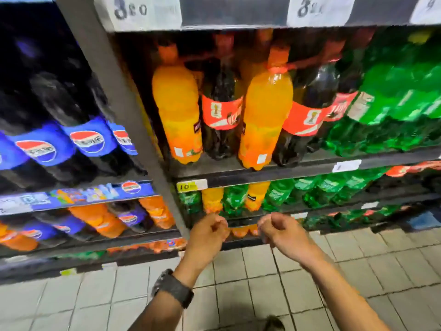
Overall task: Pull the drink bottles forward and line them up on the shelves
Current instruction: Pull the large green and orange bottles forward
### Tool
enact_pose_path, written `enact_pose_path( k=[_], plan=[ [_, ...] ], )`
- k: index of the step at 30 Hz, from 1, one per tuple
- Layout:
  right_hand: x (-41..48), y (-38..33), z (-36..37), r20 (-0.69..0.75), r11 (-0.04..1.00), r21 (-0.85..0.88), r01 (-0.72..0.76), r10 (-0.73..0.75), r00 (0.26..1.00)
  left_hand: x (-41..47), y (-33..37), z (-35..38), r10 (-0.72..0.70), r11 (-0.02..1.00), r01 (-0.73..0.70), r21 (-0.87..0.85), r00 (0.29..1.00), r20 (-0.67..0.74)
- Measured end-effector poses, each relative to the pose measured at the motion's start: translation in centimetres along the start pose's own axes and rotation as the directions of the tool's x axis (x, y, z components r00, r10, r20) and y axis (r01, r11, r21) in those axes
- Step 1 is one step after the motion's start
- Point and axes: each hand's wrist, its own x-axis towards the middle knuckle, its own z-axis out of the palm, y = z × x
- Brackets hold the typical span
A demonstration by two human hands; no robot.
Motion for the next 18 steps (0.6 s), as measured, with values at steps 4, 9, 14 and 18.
enact_pose_path(
  k=[4, 9, 14, 18],
  plan=[
    [5.8, 3.0, 3.9, 0.135, 0.972, -0.121, 0.202, -0.185, 0.973, 3.9, -4.0, 2.1, -0.030, 0.993, 0.053, 0.106, 0.979, -0.203],
    [13.3, 7.5, 7.8, 0.036, 0.891, -0.207, 0.405, -0.406, 0.913, 10.4, -9.7, 4.2, 0.327, 0.847, -0.070, 0.527, 0.850, -0.412],
    [18.9, 8.6, 9.2, -0.070, 0.669, -0.430, 0.606, -0.694, 0.716, 14.5, -11.4, 3.9, 0.682, 0.583, -0.138, 0.801, 0.619, -0.389],
    [21.0, 7.1, 10.0, 0.033, 0.412, -0.616, 0.671, -0.838, 0.544, 16.6, -10.3, 2.4, 0.819, 0.332, 0.050, 0.942, 0.480, -0.314]
  ],
)
